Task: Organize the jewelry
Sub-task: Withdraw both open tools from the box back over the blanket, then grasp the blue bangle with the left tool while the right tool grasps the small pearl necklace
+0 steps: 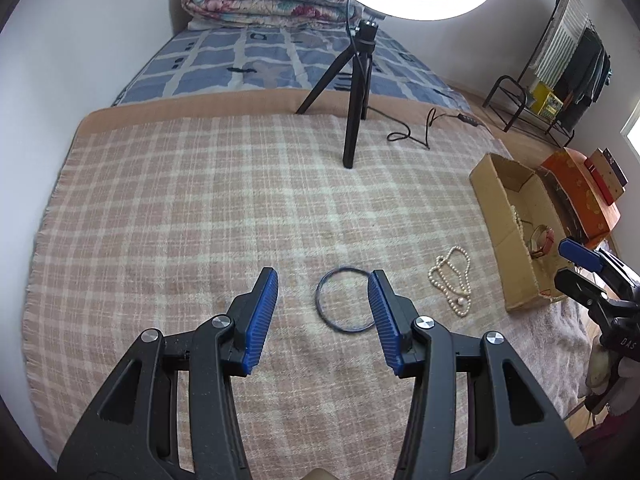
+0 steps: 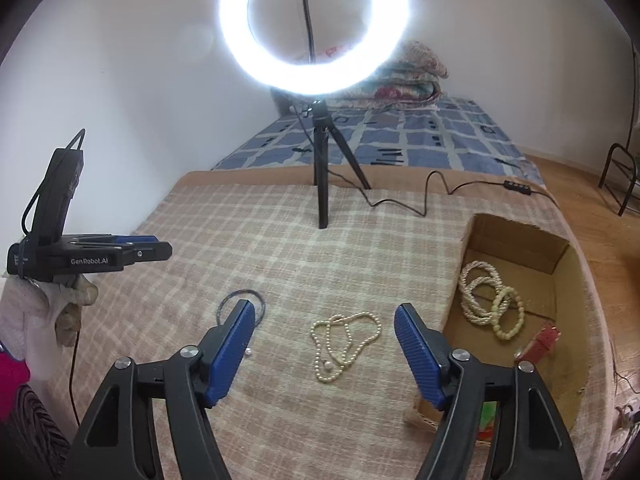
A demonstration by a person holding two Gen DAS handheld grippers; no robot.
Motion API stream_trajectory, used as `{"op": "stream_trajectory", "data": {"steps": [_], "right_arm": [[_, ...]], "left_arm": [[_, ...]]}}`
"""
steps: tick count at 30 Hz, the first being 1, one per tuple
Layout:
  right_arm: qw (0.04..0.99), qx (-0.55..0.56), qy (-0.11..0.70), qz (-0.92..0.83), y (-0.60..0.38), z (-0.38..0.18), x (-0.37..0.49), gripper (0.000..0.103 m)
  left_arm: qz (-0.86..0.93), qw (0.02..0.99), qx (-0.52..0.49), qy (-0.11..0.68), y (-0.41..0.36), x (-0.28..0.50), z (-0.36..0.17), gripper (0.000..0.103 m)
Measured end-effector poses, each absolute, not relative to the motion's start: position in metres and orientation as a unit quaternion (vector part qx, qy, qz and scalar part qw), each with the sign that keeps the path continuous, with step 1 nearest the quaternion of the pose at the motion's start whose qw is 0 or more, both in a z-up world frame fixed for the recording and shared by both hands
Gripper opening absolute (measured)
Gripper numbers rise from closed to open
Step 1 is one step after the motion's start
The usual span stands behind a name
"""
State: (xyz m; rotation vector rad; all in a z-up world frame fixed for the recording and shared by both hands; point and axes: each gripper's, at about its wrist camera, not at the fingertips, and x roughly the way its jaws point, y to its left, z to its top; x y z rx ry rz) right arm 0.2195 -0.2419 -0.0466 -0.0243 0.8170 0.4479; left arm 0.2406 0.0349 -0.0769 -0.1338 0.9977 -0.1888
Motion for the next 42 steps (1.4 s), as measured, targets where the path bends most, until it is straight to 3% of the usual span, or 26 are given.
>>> {"op": "stream_trajectory", "data": {"steps": [19, 28, 40, 42], "right_arm": [[0.825, 0.027, 0.521, 0.216, -0.218, -0.126, 0.272, 0.041], [0.814, 0.025, 0.541, 0.211, -0.209, -0.141, 0.290, 0.037], [0.804, -0.059, 0.560, 0.193, -0.177, -0.159, 0.296, 0.036], [0.802, -0.064, 0.563, 0.190, -0.176, -0.162, 0.297, 0.037]], "left_arm": [[-0.097, 0.822, -0.090, 0.554, 0.027, 0.264, -0.145, 0.048], [-0.092, 0.812, -0.096, 0.568, 0.022, 0.275, -0.161, 0.046], [-0.087, 0.801, -0.106, 0.583, 0.026, 0.288, -0.179, 0.046], [-0.085, 0.800, -0.099, 0.585, 0.025, 0.289, -0.181, 0.041]]}}
